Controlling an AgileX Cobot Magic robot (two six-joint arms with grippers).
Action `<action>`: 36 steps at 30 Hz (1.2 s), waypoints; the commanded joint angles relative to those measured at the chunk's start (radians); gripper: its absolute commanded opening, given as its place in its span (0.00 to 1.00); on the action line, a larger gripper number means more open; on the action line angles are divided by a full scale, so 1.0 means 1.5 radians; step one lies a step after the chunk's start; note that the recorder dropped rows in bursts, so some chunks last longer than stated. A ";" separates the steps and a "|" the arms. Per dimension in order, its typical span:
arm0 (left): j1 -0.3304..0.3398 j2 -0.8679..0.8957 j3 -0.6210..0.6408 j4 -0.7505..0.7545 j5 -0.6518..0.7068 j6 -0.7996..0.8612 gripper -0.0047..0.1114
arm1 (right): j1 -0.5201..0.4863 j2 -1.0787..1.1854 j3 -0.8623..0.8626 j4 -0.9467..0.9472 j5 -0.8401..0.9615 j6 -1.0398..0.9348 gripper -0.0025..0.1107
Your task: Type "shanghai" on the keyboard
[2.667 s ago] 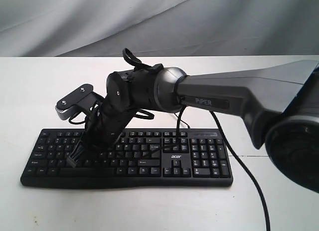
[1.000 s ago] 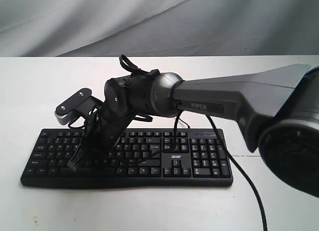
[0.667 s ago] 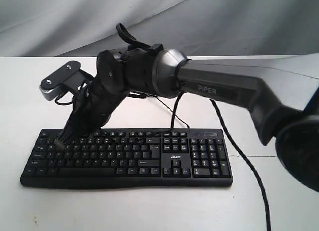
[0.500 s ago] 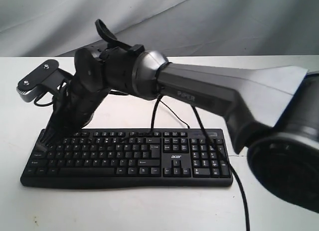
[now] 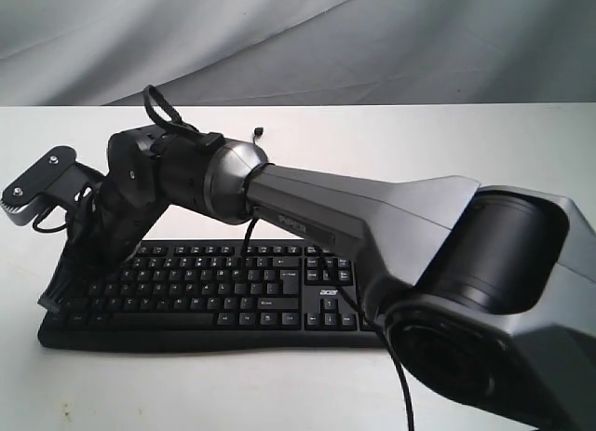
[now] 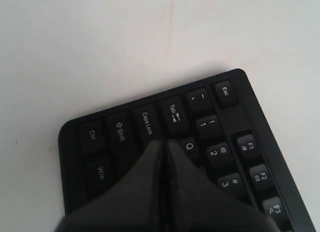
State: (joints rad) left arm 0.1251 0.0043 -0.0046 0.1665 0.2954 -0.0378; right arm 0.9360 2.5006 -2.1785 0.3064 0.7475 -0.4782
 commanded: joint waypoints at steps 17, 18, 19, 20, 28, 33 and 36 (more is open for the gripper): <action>-0.005 -0.003 0.003 0.000 -0.005 -0.005 0.04 | 0.007 0.034 -0.004 0.011 -0.037 -0.018 0.02; -0.005 -0.003 0.003 0.000 -0.005 -0.005 0.04 | 0.007 0.034 -0.004 0.007 -0.037 -0.018 0.02; -0.005 -0.003 0.003 0.000 -0.005 -0.005 0.04 | 0.007 0.034 -0.004 0.006 -0.037 -0.018 0.02; -0.005 -0.003 0.003 0.000 -0.005 -0.005 0.04 | 0.007 0.034 -0.004 0.006 -0.037 -0.018 0.02; -0.005 -0.003 0.003 0.000 -0.005 -0.005 0.04 | 0.005 0.037 -0.004 0.005 -0.037 -0.018 0.02; -0.005 -0.003 0.003 0.000 -0.005 -0.005 0.04 | 0.005 0.046 -0.004 0.008 -0.035 -0.018 0.02; -0.005 -0.003 0.003 0.000 -0.005 -0.005 0.04 | 0.005 0.048 -0.004 0.008 -0.032 -0.018 0.02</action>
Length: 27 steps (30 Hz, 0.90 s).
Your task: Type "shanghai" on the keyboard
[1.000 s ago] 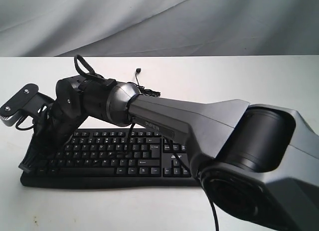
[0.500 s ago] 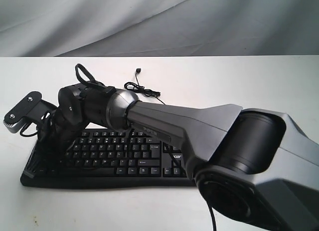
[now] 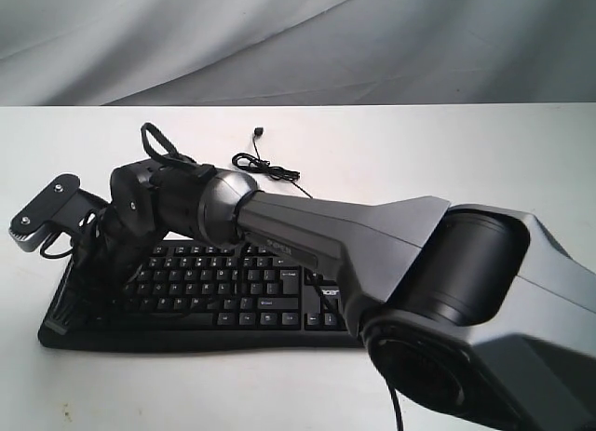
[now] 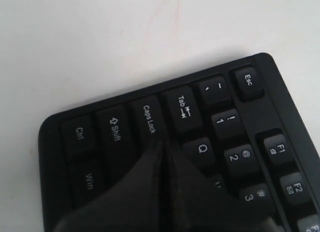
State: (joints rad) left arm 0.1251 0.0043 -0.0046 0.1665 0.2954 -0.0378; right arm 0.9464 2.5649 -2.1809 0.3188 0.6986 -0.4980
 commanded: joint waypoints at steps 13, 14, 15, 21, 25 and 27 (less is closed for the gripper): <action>-0.005 -0.003 0.003 0.000 -0.005 -0.005 0.04 | -0.004 -0.022 -0.002 -0.022 0.006 -0.002 0.02; -0.005 -0.003 0.003 0.000 -0.005 -0.005 0.04 | -0.006 -0.029 -0.002 -0.029 0.013 0.002 0.02; -0.005 -0.003 0.003 0.000 -0.005 -0.005 0.04 | -0.010 -0.039 -0.002 -0.031 0.026 0.005 0.02; -0.005 -0.003 0.003 0.000 -0.005 -0.005 0.04 | -0.021 -0.086 -0.002 -0.064 0.123 0.031 0.02; -0.005 -0.003 0.003 0.000 -0.005 -0.005 0.04 | -0.027 -0.114 0.022 -0.067 0.160 0.048 0.02; -0.005 -0.003 0.003 0.000 -0.005 -0.005 0.04 | -0.033 -0.139 0.062 -0.061 0.146 0.058 0.02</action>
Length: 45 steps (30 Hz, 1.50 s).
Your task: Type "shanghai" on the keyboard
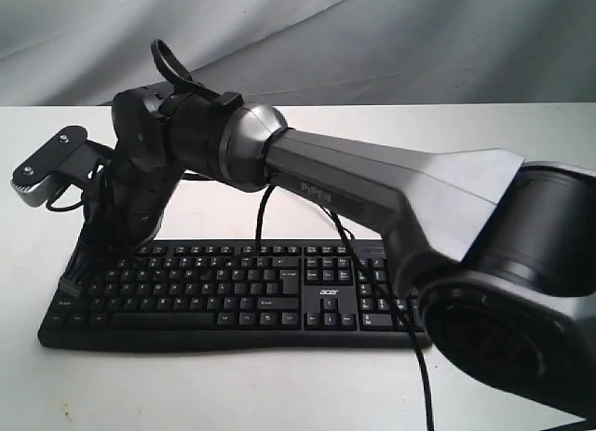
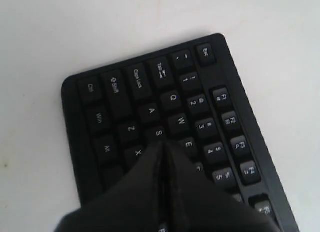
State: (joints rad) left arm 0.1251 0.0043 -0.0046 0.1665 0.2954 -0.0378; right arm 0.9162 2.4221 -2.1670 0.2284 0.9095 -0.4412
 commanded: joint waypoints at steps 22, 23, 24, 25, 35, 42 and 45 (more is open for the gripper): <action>-0.005 -0.003 0.003 0.000 -0.005 -0.005 0.04 | -0.034 -0.183 0.439 0.106 -0.275 -0.017 0.02; -0.005 -0.003 0.003 0.000 -0.005 -0.005 0.04 | -0.031 -0.180 0.439 0.106 -0.275 -0.018 0.02; -0.005 -0.003 0.003 0.000 -0.005 -0.005 0.04 | -0.032 -0.177 0.439 0.106 -0.277 -0.018 0.02; -0.005 -0.003 0.003 0.000 -0.005 -0.005 0.04 | -0.030 -0.174 0.439 0.106 -0.279 -0.020 0.02; -0.005 -0.003 0.003 0.000 -0.005 -0.005 0.04 | -0.029 -0.160 0.439 0.105 -0.291 -0.020 0.02; -0.005 -0.003 0.003 0.000 -0.005 -0.005 0.04 | -0.029 -0.152 0.439 0.105 -0.297 -0.020 0.02; -0.005 -0.003 0.003 0.000 -0.005 -0.005 0.04 | -0.029 -0.152 0.439 0.105 -0.306 -0.020 0.02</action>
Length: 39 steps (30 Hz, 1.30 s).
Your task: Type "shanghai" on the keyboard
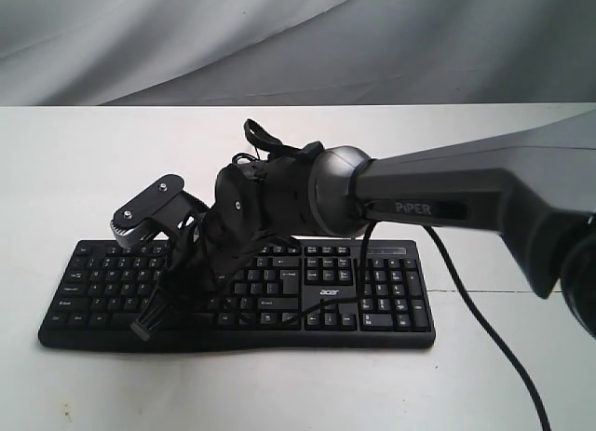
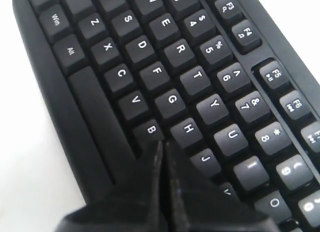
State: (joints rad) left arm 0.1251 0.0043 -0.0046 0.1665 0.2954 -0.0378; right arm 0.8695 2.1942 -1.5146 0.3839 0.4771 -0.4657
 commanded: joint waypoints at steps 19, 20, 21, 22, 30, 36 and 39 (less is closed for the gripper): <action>-0.005 -0.003 0.003 0.000 -0.005 -0.005 0.04 | 0.002 0.008 0.004 -0.011 -0.025 -0.003 0.02; -0.005 -0.003 0.003 0.000 -0.005 -0.005 0.04 | 0.002 0.008 0.004 -0.012 -0.024 -0.003 0.02; -0.005 -0.003 0.003 0.000 -0.005 -0.005 0.04 | 0.003 0.008 0.004 -0.015 -0.021 -0.003 0.02; -0.005 -0.003 0.003 0.000 -0.005 -0.005 0.04 | 0.003 0.008 0.004 -0.017 -0.021 -0.003 0.02; -0.005 -0.003 0.003 0.000 -0.005 -0.005 0.04 | 0.005 0.012 0.004 -0.024 -0.017 -0.001 0.02; -0.005 -0.003 0.003 0.000 -0.005 -0.005 0.04 | 0.005 -0.017 0.000 -0.039 -0.016 0.001 0.02; -0.005 -0.003 0.003 0.000 -0.005 -0.005 0.04 | 0.005 -0.015 -0.032 -0.047 -0.013 0.001 0.02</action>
State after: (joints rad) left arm 0.1251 0.0043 -0.0046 0.1665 0.2954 -0.0378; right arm 0.8717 2.1799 -1.5322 0.3311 0.4546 -0.4672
